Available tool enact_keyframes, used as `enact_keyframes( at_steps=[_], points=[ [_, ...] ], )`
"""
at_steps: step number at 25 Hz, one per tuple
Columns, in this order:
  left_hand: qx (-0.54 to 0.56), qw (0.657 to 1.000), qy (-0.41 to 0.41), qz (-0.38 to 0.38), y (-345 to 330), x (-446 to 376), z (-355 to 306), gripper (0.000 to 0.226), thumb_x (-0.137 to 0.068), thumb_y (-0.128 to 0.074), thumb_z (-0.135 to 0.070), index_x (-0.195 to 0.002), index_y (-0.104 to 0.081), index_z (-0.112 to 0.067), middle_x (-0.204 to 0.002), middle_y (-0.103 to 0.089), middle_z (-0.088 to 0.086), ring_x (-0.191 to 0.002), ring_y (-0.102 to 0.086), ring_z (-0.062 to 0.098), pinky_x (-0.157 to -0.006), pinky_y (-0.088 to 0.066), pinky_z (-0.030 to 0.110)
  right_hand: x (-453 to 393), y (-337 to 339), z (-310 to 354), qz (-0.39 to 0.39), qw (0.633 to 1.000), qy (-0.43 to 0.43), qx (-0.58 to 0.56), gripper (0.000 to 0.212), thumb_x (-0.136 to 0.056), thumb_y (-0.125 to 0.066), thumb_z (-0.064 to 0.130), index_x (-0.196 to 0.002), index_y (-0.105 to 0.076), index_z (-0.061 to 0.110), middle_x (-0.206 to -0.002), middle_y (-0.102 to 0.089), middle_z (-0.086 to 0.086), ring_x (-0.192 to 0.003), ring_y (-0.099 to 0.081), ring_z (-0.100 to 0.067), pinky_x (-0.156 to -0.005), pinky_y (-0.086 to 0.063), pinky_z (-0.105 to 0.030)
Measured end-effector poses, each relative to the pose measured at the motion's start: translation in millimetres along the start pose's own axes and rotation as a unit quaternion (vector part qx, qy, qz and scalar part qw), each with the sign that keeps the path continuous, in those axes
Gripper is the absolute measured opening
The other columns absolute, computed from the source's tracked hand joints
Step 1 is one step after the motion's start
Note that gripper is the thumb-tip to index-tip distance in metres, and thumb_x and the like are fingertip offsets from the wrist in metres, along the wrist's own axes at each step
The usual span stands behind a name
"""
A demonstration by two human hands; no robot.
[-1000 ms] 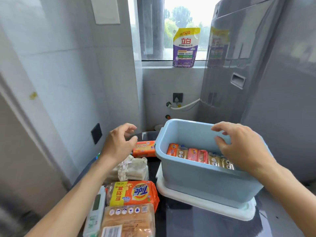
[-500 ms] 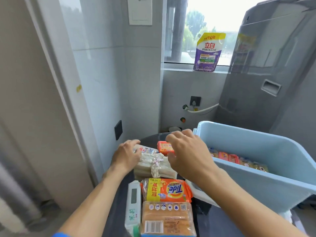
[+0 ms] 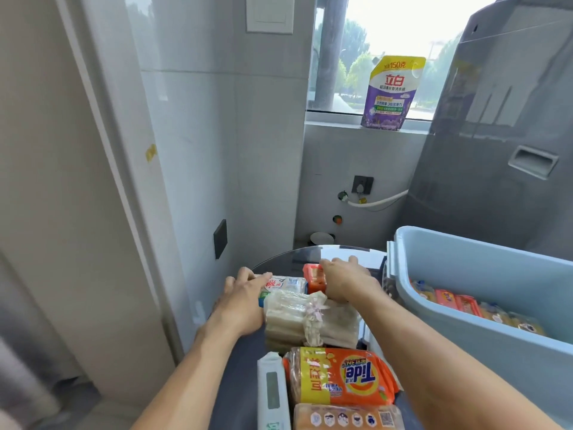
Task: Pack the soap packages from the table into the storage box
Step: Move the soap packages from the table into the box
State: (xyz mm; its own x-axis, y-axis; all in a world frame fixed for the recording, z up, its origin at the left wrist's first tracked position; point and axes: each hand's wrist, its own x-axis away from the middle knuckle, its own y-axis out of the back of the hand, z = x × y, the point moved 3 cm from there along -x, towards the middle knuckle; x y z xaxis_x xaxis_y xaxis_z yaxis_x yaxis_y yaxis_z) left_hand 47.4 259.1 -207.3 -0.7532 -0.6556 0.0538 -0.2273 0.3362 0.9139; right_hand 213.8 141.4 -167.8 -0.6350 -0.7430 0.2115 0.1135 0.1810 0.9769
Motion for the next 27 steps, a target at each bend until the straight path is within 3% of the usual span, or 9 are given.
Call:
enact_keyframes(
  at_steps=[5,7,12,15,17,21,23,25,27],
  points=[
    [-0.073,0.996,0.005,-0.06,-0.4,4.7,-6.7,0.05,-0.086,-0.06,-0.033,-0.135,-0.048,-0.034,-0.128,-0.041,0.0,-0.119,-0.039,0.026,-0.09,-0.037,0.04,1.1,-2.4,-5.3,-0.065,0.995,-0.072,0.029,0.045,-0.086,-0.058,0.043,-0.121,-0.057,0.016,-0.122,-0.058,-0.009,-0.115,-0.047,-0.029,-0.083,-0.038,-0.04],
    [-0.047,0.997,0.002,-0.065,-1.0,4.3,-5.6,0.049,-0.086,-0.062,-0.033,-0.133,-0.049,-0.034,-0.137,-0.045,-0.005,-0.124,-0.038,0.025,-0.091,-0.037,0.04,7.2,1.0,-8.0,-0.103,0.981,-0.101,-0.132,0.053,-0.077,-0.07,0.042,-0.116,-0.048,0.014,-0.114,-0.061,-0.009,-0.109,-0.052,-0.03,-0.077,-0.041,-0.036],
    [0.047,0.997,0.038,-0.042,9.4,4.0,-4.1,0.045,-0.084,-0.068,-0.033,-0.127,-0.056,-0.039,-0.136,-0.056,-0.012,-0.127,-0.044,0.022,-0.095,-0.039,0.038,29.7,53.0,12.5,-0.19,0.851,0.021,-0.49,0.052,-0.07,-0.077,0.033,-0.111,-0.048,0.02,-0.102,-0.066,-0.002,-0.09,-0.065,-0.021,-0.078,-0.056,-0.04],
    [0.191,0.974,0.066,-0.105,28.4,10.2,-15.8,0.046,-0.081,-0.062,-0.009,-0.121,-0.065,-0.03,-0.129,-0.066,-0.005,-0.121,-0.056,0.023,-0.103,-0.043,0.041,57.7,82.0,24.7,-0.11,0.694,0.048,-0.71,0.034,-0.08,-0.073,0.039,-0.107,-0.057,0.024,-0.103,-0.07,-0.003,-0.087,-0.07,-0.015,-0.067,-0.061,-0.034],
    [0.223,0.954,0.056,-0.191,44.4,18.2,-41.9,0.048,-0.08,-0.053,0.004,-0.117,-0.069,-0.022,-0.128,-0.067,0.003,-0.119,-0.058,0.026,-0.102,-0.045,0.04,80.8,90.0,5.2,-0.052,0.604,0.009,-0.795,0.029,-0.086,-0.067,0.043,-0.105,-0.063,0.022,-0.101,-0.071,-0.005,-0.085,-0.07,-0.021,-0.075,-0.06,-0.04],
    [0.226,0.916,-0.147,-0.296,67.4,50.2,-151.6,0.032,-0.085,-0.056,0.001,-0.106,-0.073,-0.017,-0.115,-0.071,0.001,-0.106,-0.062,0.025,-0.091,-0.048,0.035,135.4,95.3,-90.3,-0.006,0.387,-0.005,-0.922,0.046,-0.086,-0.062,0.039,-0.118,-0.066,0.006,-0.106,-0.066,-0.014,-0.093,-0.062,-0.034,-0.078,-0.056,-0.041],
    [0.183,0.907,-0.27,-0.266,60.0,74.8,-207.7,0.023,-0.09,-0.06,-0.012,-0.109,-0.071,-0.019,-0.114,-0.07,-0.004,-0.105,-0.06,0.021,-0.087,-0.046,0.031,160.6,97.1,-146.3,-0.061,0.415,-0.037,-0.907,0.038,-0.085,-0.066,0.032,-0.112,-0.063,0.005,-0.107,-0.065,-0.018,-0.09,-0.063,-0.036,-0.071,-0.058,-0.039],
    [0.109,0.912,-0.352,-0.18,33.3,94.4,-253.4,0.027,-0.095,-0.055,-0.035,-0.117,-0.068,-0.024,-0.119,-0.067,-0.009,-0.11,-0.058,0.017,-0.092,-0.045,0.032,181.0,95.1,-200.5,-0.154,0.533,-0.132,-0.821,0.035,-0.086,-0.067,0.023,-0.116,-0.061,0.006,-0.113,-0.068,-0.019,-0.089,-0.067,-0.037,-0.07,-0.057,-0.039],
    [0.006,0.92,-0.366,-0.14,10.4,103.7,-275.6,0.042,-0.093,-0.039,-0.059,-0.101,-0.068,-0.031,-0.102,-0.069,-0.013,-0.099,-0.061,0.014,-0.084,-0.046,0.033,196.6,93.0,-240.6,-0.239,0.68,-0.217,-0.659,0.032,-0.082,-0.071,0.024,-0.107,-0.066,0.004,-0.101,-0.072,-0.017,-0.081,-0.069,-0.033,-0.068,-0.055,-0.038]
  ],
)
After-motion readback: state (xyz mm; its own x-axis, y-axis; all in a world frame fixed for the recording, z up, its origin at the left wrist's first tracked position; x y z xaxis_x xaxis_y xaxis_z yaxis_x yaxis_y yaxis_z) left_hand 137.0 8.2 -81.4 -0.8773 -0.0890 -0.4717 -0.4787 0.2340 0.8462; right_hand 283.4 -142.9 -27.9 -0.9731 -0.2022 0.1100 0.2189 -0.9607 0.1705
